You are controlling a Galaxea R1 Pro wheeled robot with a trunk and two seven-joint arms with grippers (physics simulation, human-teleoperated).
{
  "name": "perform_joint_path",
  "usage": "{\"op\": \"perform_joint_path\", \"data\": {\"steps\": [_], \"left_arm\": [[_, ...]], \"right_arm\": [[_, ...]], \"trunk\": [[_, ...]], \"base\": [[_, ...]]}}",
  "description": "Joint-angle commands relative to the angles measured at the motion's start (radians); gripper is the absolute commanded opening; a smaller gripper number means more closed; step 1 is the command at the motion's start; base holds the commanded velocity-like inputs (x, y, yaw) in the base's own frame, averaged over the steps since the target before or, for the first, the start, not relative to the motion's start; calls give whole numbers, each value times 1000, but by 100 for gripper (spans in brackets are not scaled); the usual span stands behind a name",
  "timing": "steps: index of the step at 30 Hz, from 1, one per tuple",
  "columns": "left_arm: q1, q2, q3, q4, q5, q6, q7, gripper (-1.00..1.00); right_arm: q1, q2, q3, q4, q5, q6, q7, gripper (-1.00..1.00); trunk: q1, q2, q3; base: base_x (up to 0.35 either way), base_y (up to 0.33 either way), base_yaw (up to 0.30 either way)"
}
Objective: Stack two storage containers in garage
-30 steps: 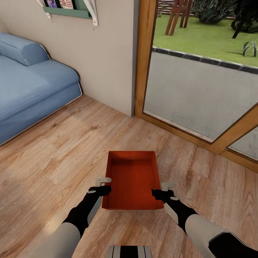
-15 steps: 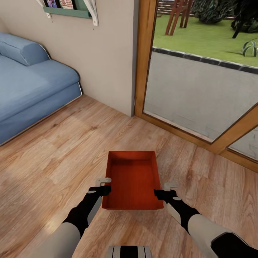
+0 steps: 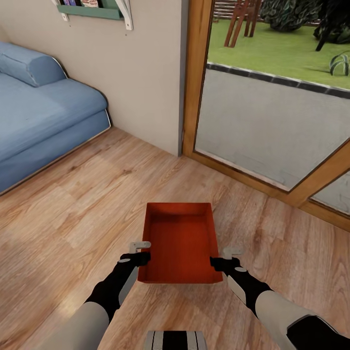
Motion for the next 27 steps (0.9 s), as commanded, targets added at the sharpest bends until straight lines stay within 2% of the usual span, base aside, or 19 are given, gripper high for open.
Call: {"op": "perform_joint_path", "data": {"steps": [1,5,22,27], "left_arm": [[0,1,-5,-2,10,4,9,100],[0,2,-5,-2,10,4,8,100],[0,4,-5,-2,10,4,9,100],[0,4,-5,-3,10,4,9,100]], "right_arm": [[-1,0,9,0,-9,-3,-4,100],[-1,0,9,0,-9,-3,-4,100],[-1,1,9,0,-9,-3,-4,100],[-1,1,9,0,-9,-3,-3,100]], "trunk": [[0,0,-1],[0,0,-1],[65,-119,-54],[65,-119,-54]], "base": [[0,0,0],[0,0,0],[0,0,0],[0,0,0]]}}
